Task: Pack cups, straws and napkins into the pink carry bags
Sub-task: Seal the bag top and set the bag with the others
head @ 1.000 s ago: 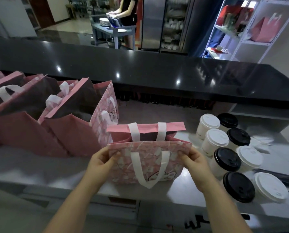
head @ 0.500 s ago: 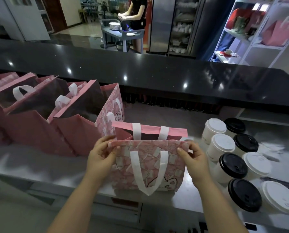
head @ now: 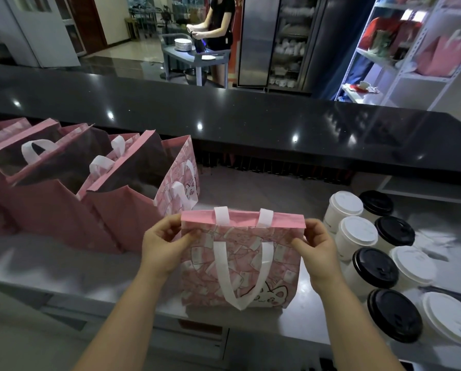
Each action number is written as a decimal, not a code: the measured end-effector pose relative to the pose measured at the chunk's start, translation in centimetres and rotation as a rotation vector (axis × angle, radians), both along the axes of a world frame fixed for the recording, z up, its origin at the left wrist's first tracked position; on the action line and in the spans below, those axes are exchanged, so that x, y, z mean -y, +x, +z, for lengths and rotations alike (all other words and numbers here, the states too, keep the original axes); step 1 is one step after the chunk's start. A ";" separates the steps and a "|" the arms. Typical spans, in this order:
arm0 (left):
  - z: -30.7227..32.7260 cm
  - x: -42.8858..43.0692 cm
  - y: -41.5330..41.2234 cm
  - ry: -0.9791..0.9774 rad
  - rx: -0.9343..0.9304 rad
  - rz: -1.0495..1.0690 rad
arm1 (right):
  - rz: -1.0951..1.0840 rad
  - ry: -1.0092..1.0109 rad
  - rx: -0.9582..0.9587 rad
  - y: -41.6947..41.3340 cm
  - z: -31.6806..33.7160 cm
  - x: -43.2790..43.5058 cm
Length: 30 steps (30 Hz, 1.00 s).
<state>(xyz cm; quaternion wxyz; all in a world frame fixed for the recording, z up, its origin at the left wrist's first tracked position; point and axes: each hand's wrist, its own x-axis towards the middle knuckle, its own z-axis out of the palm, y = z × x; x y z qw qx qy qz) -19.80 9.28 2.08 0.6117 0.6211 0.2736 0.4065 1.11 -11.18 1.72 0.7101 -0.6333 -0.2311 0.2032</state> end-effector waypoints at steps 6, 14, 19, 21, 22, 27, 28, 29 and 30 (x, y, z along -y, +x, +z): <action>0.1 -1.3 -0.3 -0.004 -0.083 -0.133 | 0.133 -0.215 0.246 1.3 1.8 1.0; 1.0 -2.0 0.1 0.239 -0.215 -0.176 | 0.560 -0.771 1.078 1.0 8.7 -2.1; 1.2 -1.9 0.2 0.271 -0.199 -0.168 | 0.560 -0.874 1.245 1.2 9.5 -3.0; 1.3 -1.9 0.3 0.260 -0.189 -0.165 | 0.568 -0.836 1.297 1.7 10.2 -3.1; 1.3 -1.8 0.3 0.256 -0.186 -0.165 | 0.575 -0.809 1.292 2.1 10.6 -3.2; 1.1 -1.4 0.5 0.254 -0.176 -0.158 | 0.548 -0.615 0.686 4.4 12.5 -4.3; 1.1 -1.3 0.5 0.258 -0.172 -0.161 | 0.538 -0.573 0.530 4.9 12.2 -4.7; 1.1 -1.3 0.5 0.261 -0.169 -0.168 | 0.536 -0.533 0.372 5.4 11.8 -5.1; 1.1 -1.2 0.4 0.263 -0.164 -0.177 | 0.536 -0.494 0.251 5.7 11.2 -5.2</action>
